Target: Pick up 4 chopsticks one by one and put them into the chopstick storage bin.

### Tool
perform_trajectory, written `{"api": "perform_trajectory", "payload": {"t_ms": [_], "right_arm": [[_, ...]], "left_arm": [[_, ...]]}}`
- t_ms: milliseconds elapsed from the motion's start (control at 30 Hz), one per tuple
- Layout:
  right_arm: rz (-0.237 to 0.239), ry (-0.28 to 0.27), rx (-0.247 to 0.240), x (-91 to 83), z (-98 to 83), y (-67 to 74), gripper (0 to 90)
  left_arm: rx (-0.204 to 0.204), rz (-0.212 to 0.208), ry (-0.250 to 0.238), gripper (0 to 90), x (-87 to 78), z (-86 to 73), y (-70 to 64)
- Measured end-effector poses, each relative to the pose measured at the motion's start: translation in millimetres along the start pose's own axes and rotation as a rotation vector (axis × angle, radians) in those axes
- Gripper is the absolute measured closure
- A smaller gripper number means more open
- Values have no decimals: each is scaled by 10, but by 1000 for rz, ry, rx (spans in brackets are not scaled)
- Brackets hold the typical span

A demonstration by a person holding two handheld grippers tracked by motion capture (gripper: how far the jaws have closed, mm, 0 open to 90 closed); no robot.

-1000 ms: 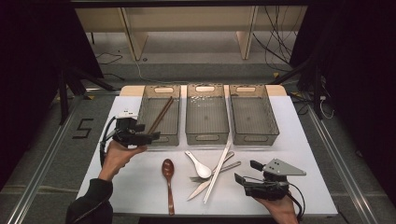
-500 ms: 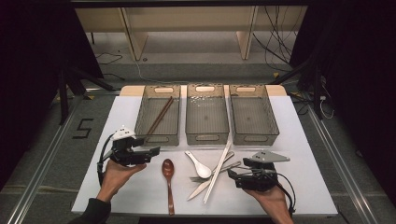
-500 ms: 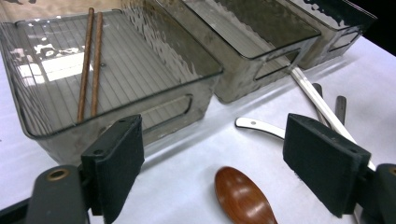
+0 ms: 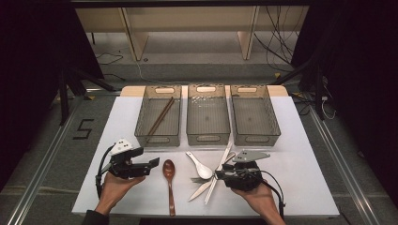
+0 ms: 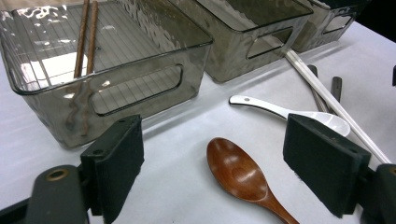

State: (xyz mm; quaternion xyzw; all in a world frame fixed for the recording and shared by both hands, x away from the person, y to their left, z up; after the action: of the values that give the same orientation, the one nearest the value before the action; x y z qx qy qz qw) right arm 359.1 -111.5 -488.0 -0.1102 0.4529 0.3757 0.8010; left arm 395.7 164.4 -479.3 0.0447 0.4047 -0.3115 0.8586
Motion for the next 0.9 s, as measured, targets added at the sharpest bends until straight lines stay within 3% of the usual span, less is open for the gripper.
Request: {"api": "perform_trajectory", "payload": {"t_ms": [200,333,667,900], "right_arm": [[23,27,-50,96,-13,125,822],[12,59,-44,148,-31,133,808],[-91,137,111,252,-79,-130,458],[-136,171,158,351,-63,-217,343]], "left_arm": [[8,3,4,198,-5,-24,-16],[14,5,5,197,-9,-39,-27],[33,13,8,197,-14,-57,-55],[34,14,7,197,-19,-62,-62]]}}
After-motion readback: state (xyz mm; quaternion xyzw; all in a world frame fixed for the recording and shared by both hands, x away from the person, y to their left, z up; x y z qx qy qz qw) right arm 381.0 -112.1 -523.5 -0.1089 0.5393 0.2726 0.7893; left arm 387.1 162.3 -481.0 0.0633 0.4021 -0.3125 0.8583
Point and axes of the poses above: each handheld gripper's, and its own axes: x roughly forward along the jaws, z roughly out of its top, y roughly to its left, the point moved 8 cm from there along x, roughly forward along the jaws, and after that the axes turned 15 degrees about y, right-handed, at the moved point
